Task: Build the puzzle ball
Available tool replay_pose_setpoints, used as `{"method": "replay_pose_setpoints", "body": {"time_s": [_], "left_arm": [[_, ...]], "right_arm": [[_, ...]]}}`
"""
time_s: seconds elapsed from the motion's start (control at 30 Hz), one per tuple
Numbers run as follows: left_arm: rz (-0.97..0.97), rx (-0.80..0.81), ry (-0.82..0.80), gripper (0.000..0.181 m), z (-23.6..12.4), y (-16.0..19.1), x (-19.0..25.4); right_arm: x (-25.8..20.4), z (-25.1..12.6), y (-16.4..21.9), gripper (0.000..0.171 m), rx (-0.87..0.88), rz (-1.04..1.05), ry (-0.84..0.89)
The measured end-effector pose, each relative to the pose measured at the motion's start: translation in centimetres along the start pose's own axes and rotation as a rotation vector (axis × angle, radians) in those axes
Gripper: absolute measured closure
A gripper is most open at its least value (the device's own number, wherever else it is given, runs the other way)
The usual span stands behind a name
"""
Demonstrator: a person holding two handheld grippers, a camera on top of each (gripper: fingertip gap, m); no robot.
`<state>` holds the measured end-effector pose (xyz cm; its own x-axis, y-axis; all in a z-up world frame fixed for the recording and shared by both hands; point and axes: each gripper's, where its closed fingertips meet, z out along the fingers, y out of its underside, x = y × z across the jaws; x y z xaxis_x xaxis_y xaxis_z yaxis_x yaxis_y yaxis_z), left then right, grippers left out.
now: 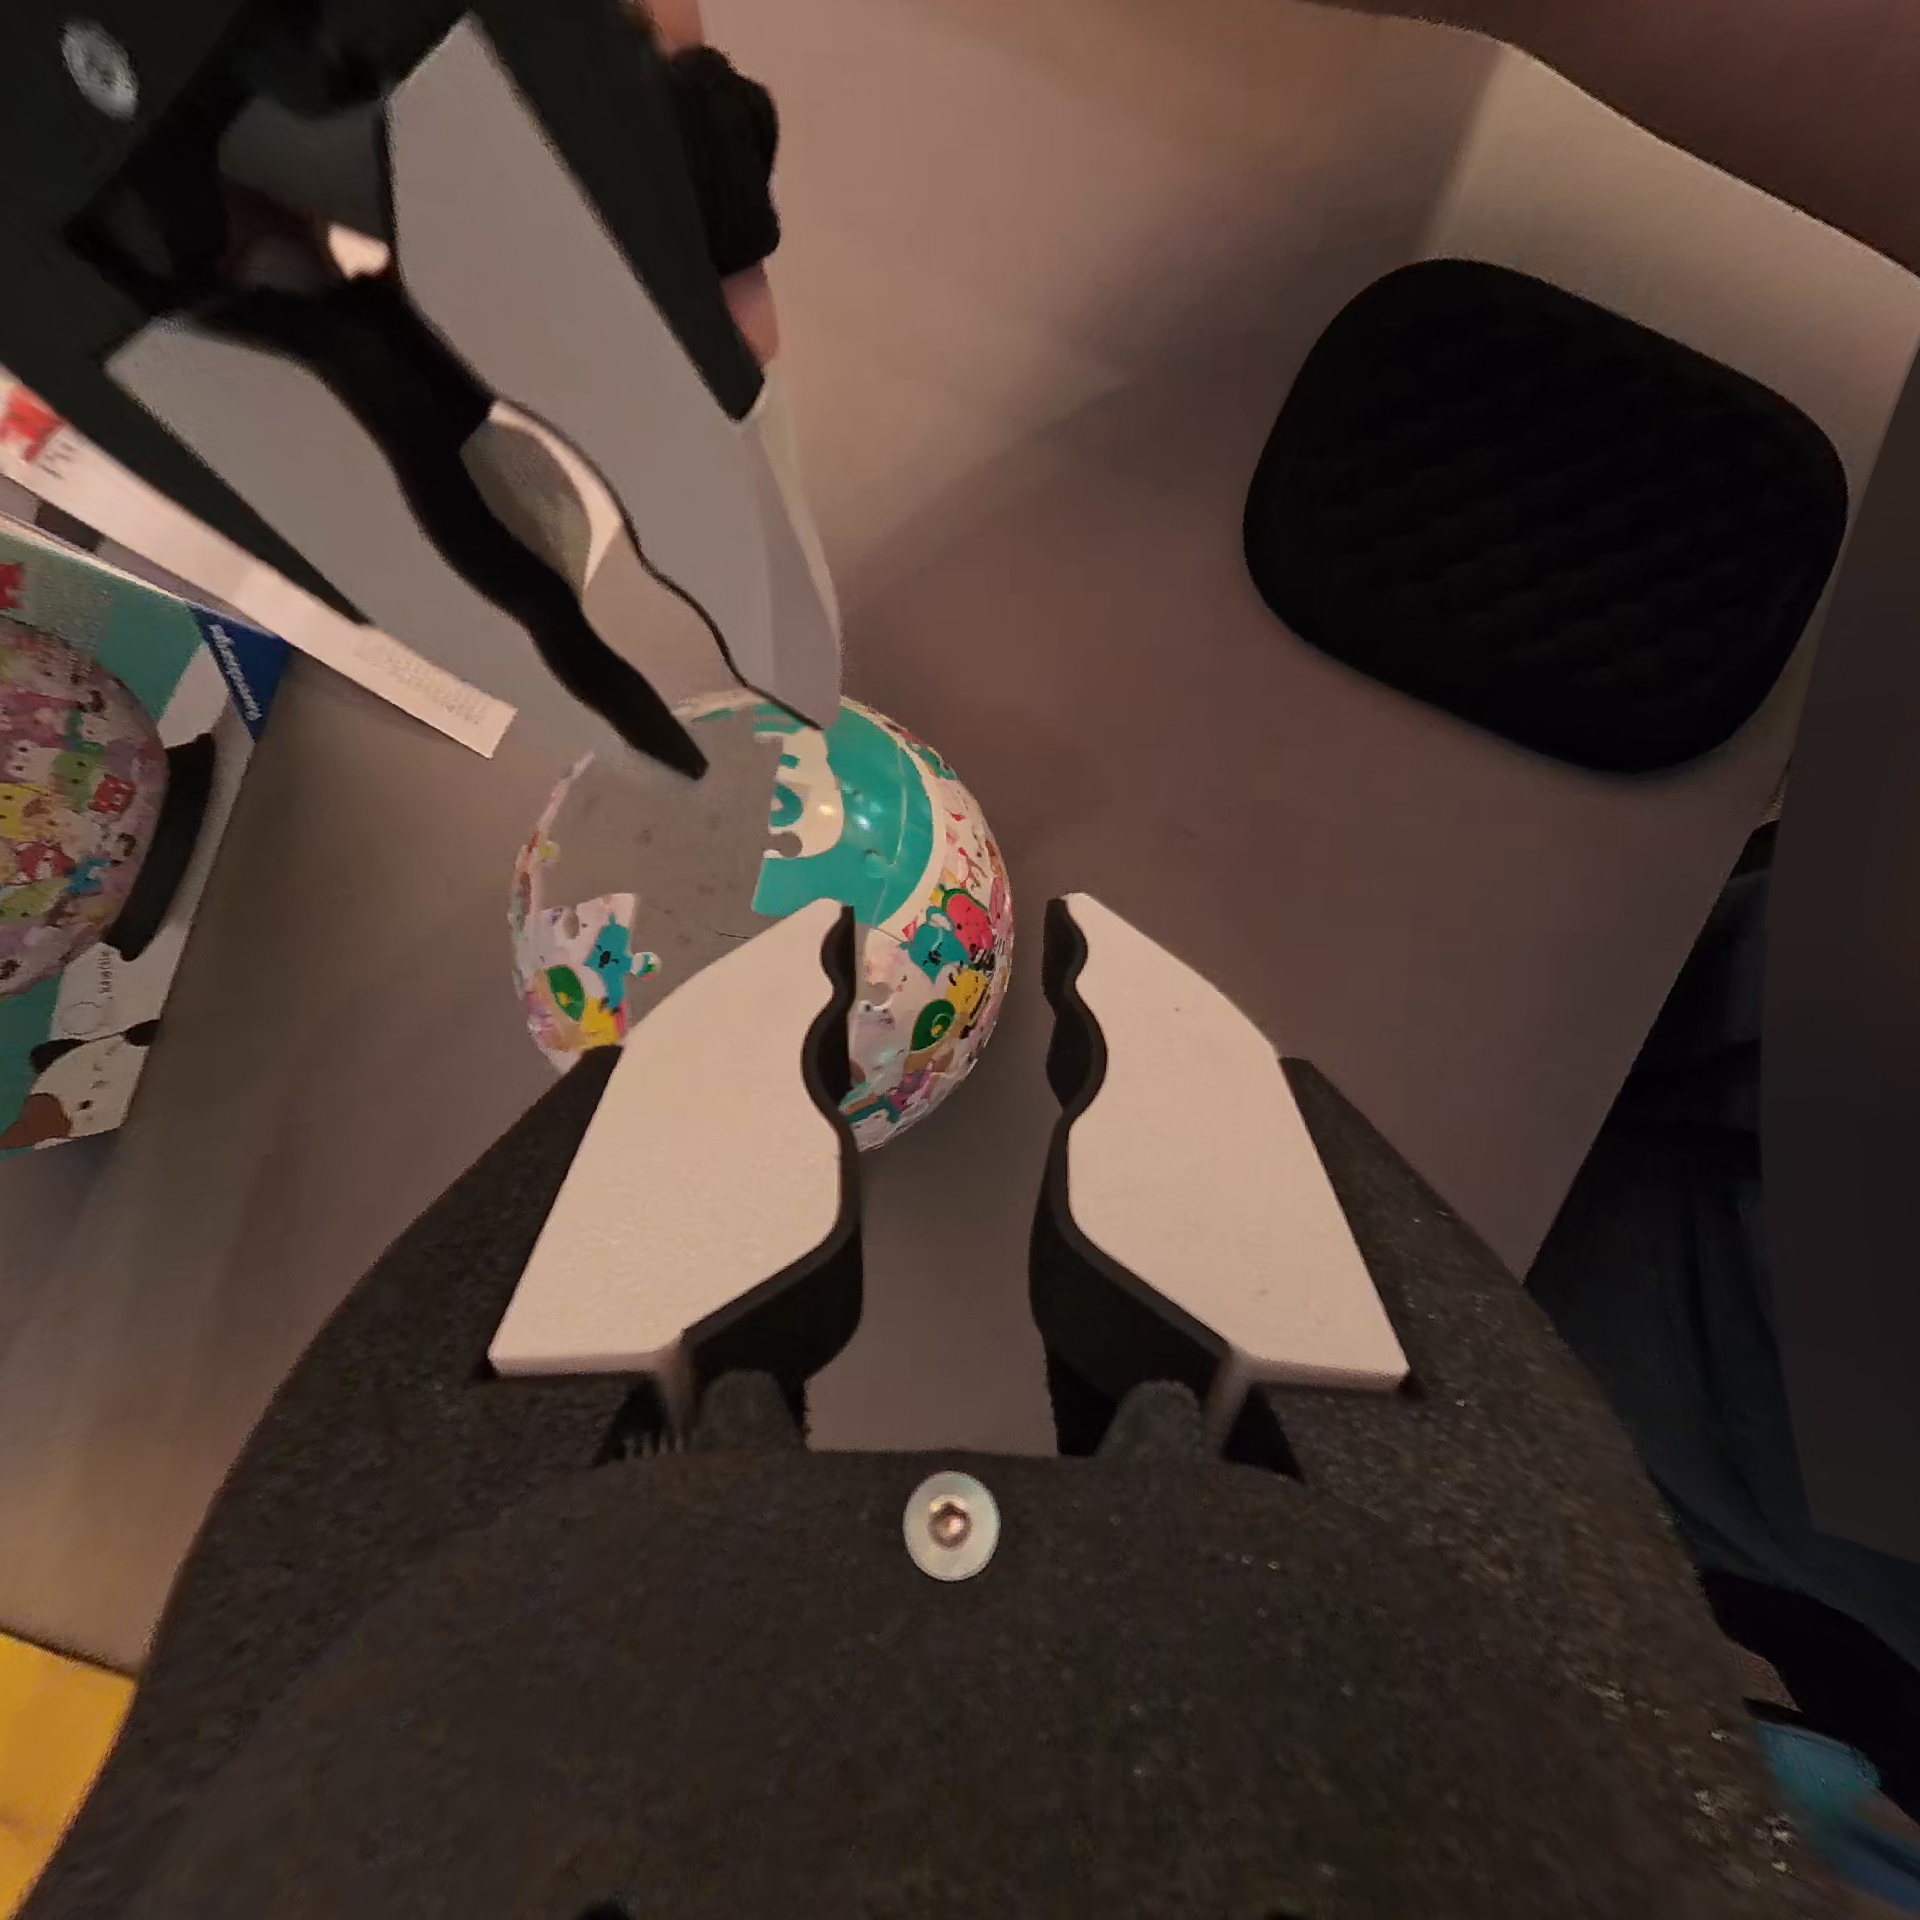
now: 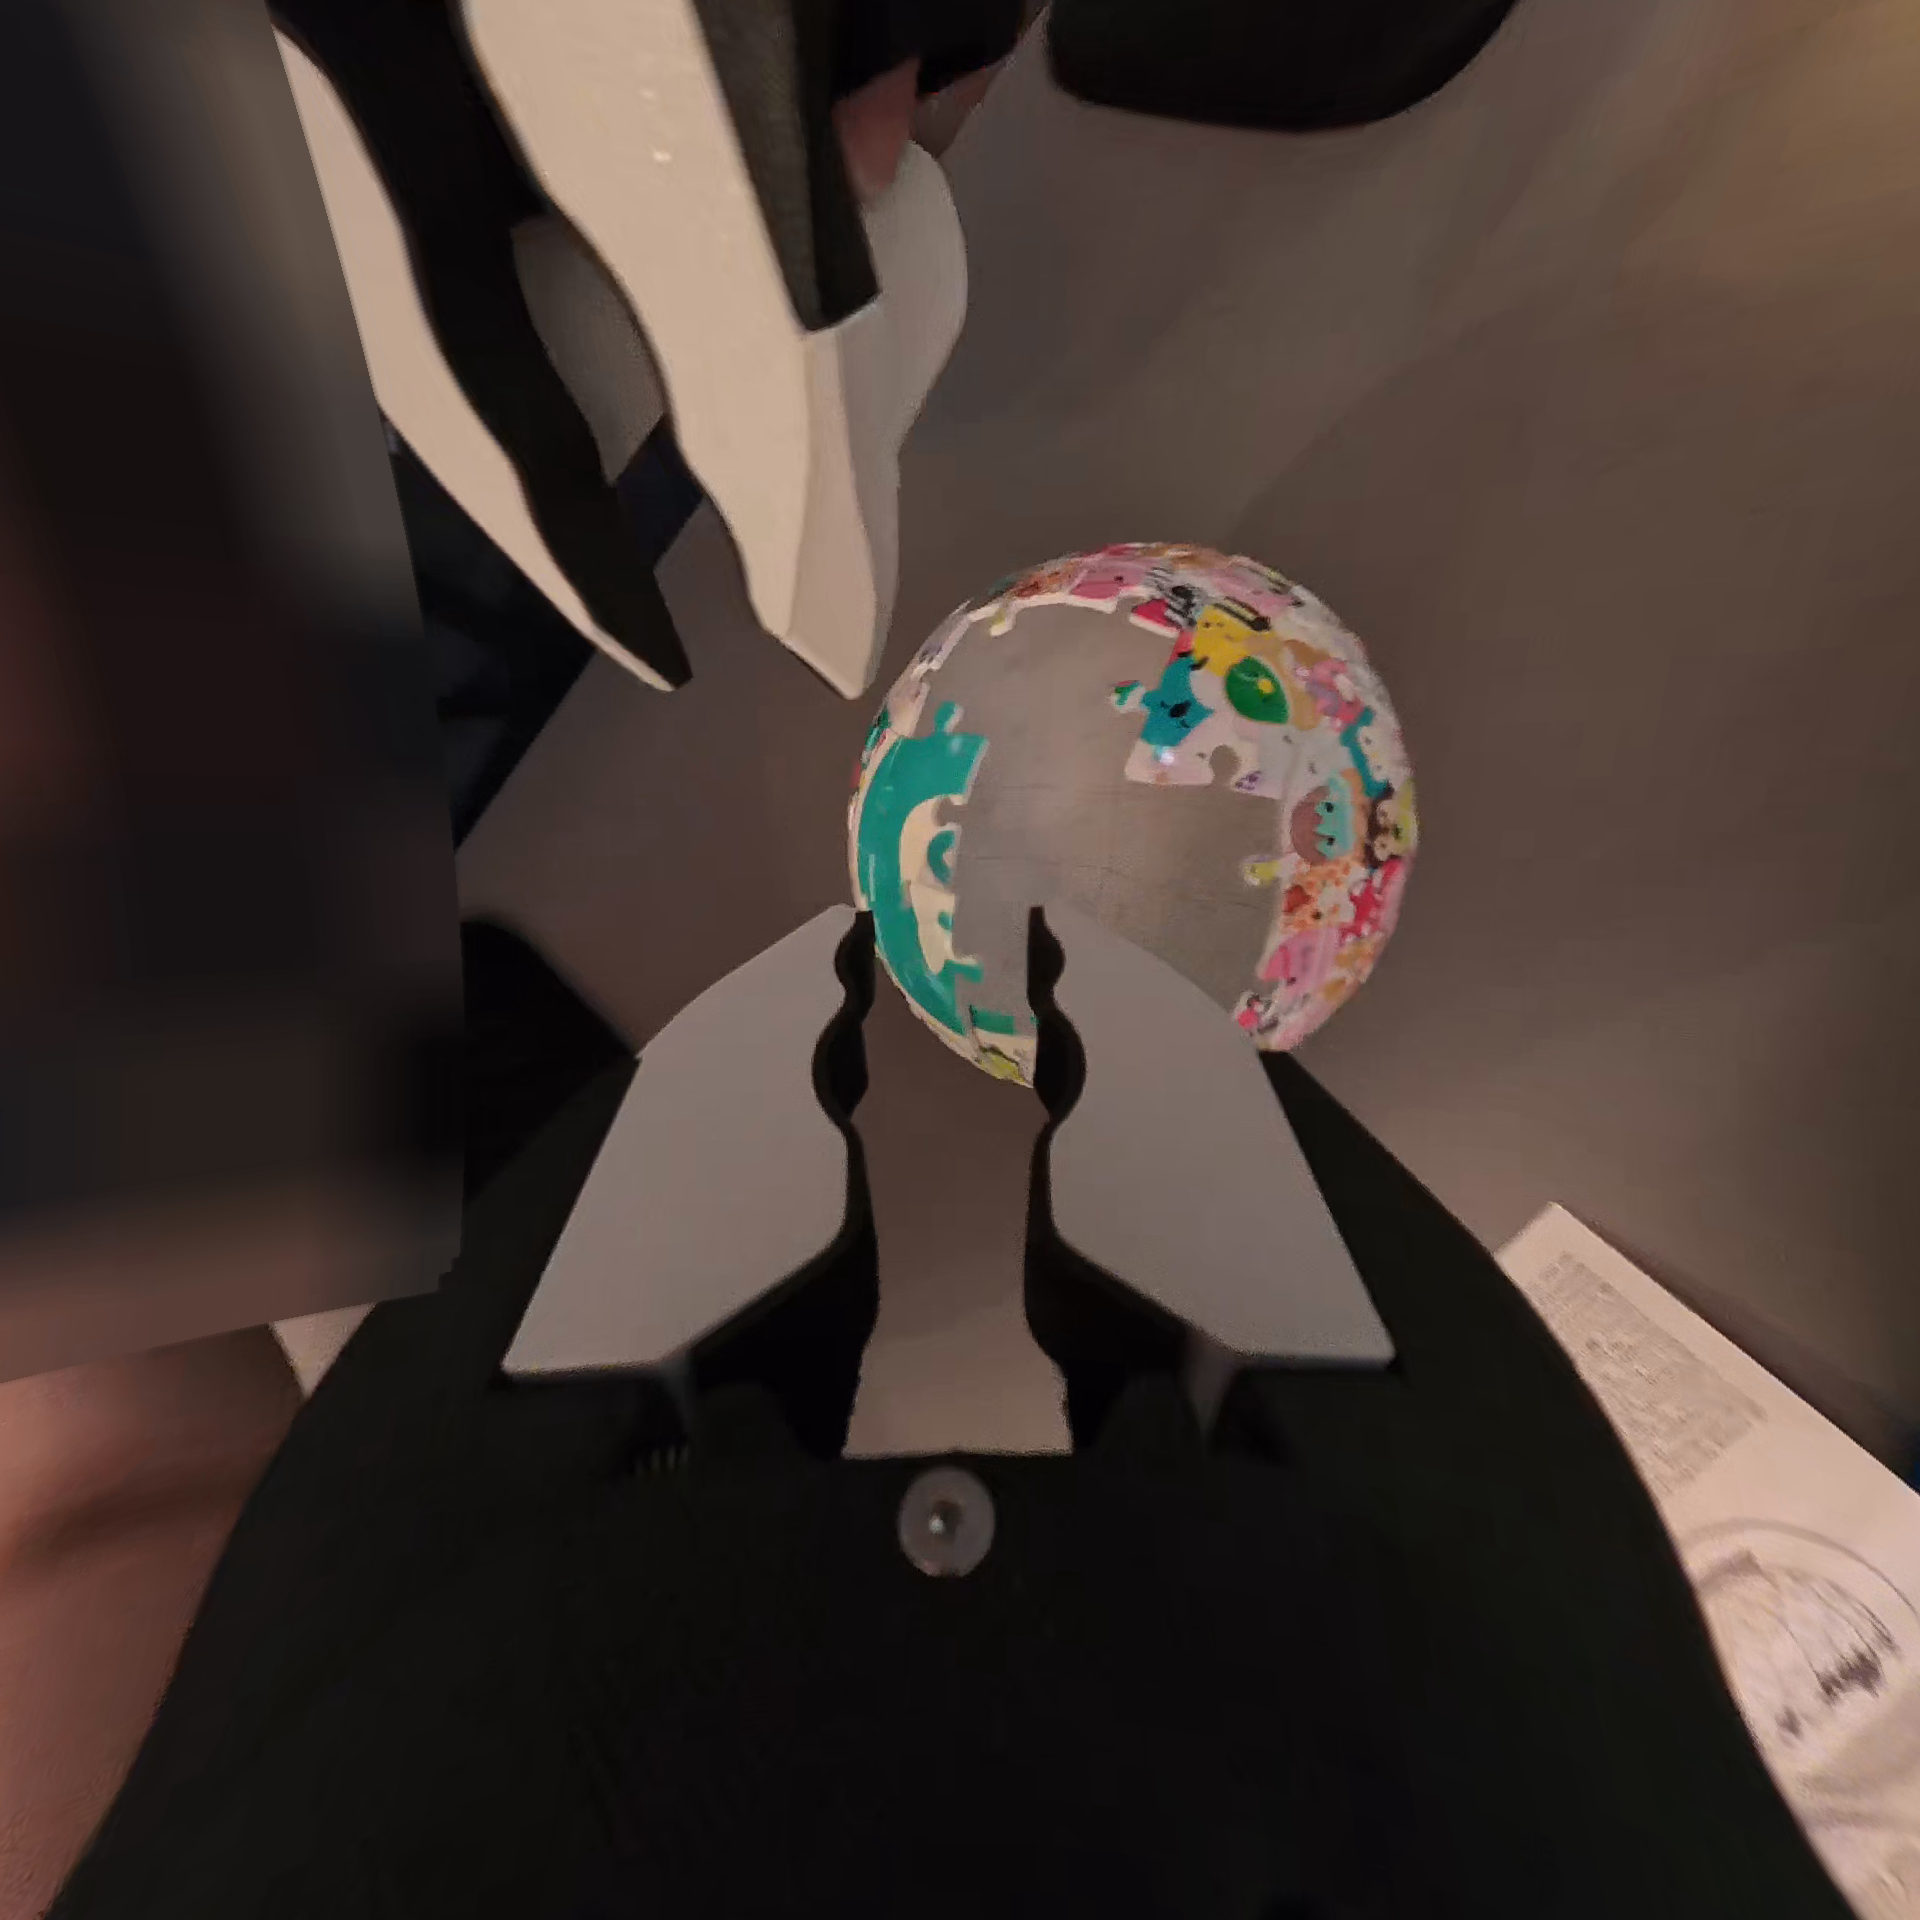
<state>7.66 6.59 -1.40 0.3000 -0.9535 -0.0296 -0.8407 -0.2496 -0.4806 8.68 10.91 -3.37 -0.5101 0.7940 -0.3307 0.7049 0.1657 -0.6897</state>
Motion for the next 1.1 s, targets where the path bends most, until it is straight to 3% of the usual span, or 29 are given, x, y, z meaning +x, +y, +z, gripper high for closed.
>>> {"method": "replay_pose_setpoints", "body": {"time_s": [0.17, 0.3, 0.37, 0.47, 0.53, 0.8, 0.93, 1.1], "left_arm": [[-0.008, 0.006, -0.01, 0.148, -0.9, -0.8, -1.8], [-0.024, 0.005, 0.051, 0.178, -1.6, -1.5, -2.7], [-0.036, -0.006, 0.042, 0.179, -1.9, -1.4, -3.5], [-0.051, -0.005, 0.034, 0.179, -2.1, -1.4, -4.3], [-0.062, 0.003, 0.047, 0.179, -2.2, -1.4, -4.3], [-0.159, 0.04, 0.133, 0.181, -2.5, -0.3, -3.5], [-0.198, 0.033, 0.152, 0.175, -2.6, 0.2, -3.5], [-0.322, -0.007, 0.331, 0.166, -1.6, -1.8, -3.0]], "right_arm": [[0.8, -3.3, -1.0, 0.142, 0.166, -0.097, 0.374], [1.3, -6.2, -2.2, 0.143, 0.404, -0.17, 0.7], [0.5, -7.7, -2.4, 0.147, 0.56, -0.169, 0.828], [-0.7, -8.8, -1.3, 0.167, 0.656, -0.152, 0.983], [-1.0, -9.6, 0.1, 0.171, 0.705, -0.084, 1.098], [-2.1, -7.1, 3.7, 0.171, 1.023, 0.089, 1.052], [-1.6, -3.8, 2.9, 0.171, 0.924, 0.066, 0.889], [-1.2, -2.6, 3.5, 0.17, 0.807, -0.014, 1.003]]}}
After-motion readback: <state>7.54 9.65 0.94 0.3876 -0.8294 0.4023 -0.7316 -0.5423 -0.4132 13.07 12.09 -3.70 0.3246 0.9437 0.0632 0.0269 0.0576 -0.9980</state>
